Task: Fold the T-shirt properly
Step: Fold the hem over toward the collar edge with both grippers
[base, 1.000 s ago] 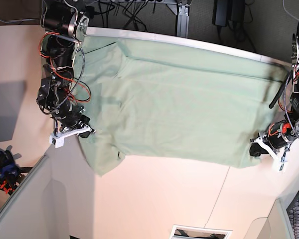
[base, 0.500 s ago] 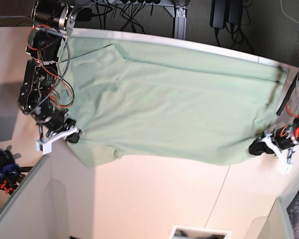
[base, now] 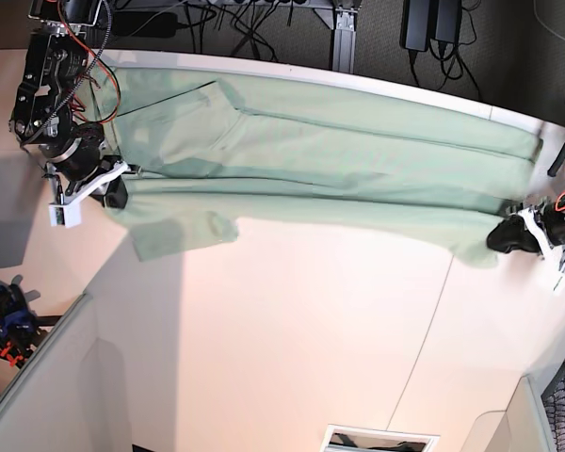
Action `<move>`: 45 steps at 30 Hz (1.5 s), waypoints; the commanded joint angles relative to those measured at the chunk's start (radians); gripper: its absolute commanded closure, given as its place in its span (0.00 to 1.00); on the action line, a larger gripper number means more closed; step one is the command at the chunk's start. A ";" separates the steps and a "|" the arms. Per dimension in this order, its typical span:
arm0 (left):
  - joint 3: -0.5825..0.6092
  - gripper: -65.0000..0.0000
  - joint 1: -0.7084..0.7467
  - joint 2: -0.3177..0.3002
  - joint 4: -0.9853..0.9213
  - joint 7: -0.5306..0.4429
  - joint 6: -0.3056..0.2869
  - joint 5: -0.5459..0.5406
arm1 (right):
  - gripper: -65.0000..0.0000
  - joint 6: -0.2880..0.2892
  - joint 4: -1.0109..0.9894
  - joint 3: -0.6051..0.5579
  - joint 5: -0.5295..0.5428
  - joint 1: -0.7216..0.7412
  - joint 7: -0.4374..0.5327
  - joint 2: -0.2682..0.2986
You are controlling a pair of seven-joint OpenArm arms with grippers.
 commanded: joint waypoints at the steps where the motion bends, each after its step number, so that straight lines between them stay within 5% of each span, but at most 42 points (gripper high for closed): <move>1: -0.008 1.00 -0.002 -0.019 0.021 -0.014 -0.013 -0.017 | 1.00 -0.004 0.020 0.011 0.005 0.009 0.026 0.019; 5: -0.007 1.00 0.023 -0.017 0.024 -0.018 -0.013 -0.017 | 1.00 -0.004 0.019 0.011 -0.024 -0.020 0.026 0.015; 6: -0.007 1.00 0.023 -0.016 0.024 -0.018 -0.013 -0.017 | 0.93 -0.004 0.019 0.011 -0.033 -0.027 0.026 0.015; 8: -0.007 1.00 0.022 -0.016 0.024 -0.023 -0.013 -0.017 | 0.52 -0.004 0.019 0.011 -0.037 -0.034 0.029 0.014; 10: -0.007 1.00 0.023 -0.016 0.024 -0.024 -0.013 -0.017 | 0.31 -0.006 0.019 0.016 -0.055 -0.034 0.029 0.014; 21: -0.007 1.00 0.031 -0.016 0.024 -0.022 -0.013 -0.017 | 0.32 -0.006 0.042 0.183 -0.014 0.045 0.085 0.013; 32: -0.007 1.00 0.031 -0.016 0.025 -0.007 -0.013 -0.016 | 0.32 -0.005 -0.434 0.051 -0.125 0.297 0.192 -0.054; 41: -0.007 1.00 0.031 -0.016 0.025 -0.008 -0.013 -0.017 | 0.32 -0.004 -0.461 -0.106 -0.136 0.301 0.197 -0.146; 43: -0.007 1.00 0.031 -0.016 0.025 -0.008 -0.013 -0.017 | 0.52 -0.005 -0.451 -0.111 -0.164 0.301 0.207 -0.168; 45: -0.007 1.00 0.031 -0.016 0.025 -0.008 -0.013 -0.017 | 0.91 -0.006 -0.445 -0.111 -0.178 0.301 0.227 -0.183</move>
